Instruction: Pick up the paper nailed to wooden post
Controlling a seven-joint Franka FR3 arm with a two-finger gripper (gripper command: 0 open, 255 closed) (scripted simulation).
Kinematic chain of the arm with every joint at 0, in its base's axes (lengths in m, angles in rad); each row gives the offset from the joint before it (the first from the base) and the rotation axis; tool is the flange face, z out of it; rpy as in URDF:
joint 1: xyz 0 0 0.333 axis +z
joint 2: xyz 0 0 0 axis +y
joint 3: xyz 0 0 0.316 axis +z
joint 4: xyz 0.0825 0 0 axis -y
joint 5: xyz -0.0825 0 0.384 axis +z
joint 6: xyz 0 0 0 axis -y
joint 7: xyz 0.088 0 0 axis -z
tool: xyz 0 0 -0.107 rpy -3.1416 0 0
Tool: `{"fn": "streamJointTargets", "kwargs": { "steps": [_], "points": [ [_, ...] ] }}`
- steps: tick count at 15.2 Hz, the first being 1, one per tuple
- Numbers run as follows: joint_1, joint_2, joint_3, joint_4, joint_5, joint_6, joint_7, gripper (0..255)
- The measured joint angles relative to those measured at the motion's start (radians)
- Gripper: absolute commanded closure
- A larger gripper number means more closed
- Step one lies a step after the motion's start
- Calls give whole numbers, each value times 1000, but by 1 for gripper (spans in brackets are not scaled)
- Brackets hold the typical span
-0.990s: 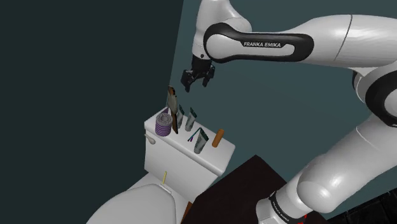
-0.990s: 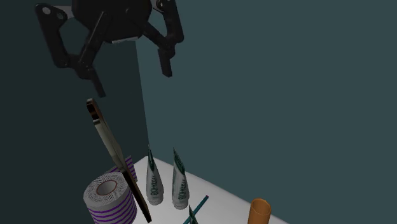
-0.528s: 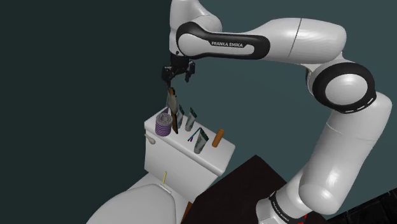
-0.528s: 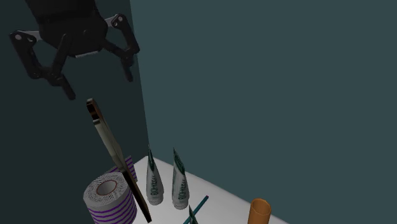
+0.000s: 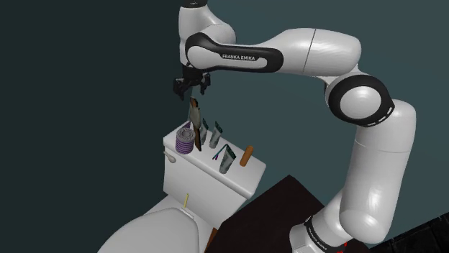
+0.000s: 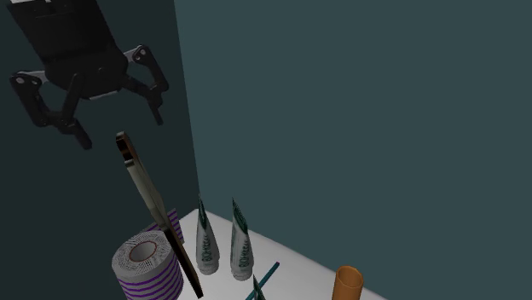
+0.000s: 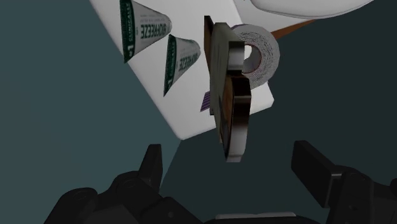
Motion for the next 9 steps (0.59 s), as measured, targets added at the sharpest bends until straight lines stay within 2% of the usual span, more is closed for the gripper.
{"fn": "streamJointTargets", "kwargs": {
  "steps": [3, 4, 9],
  "points": [
    [-5, 0, -2, -42, -3, 40, 10, 0],
    [-6, 0, -2, -46, -3, 44, 11, 255],
    [-6, -1, -2, -50, -3, 48, 12, 255]
  ]
}}
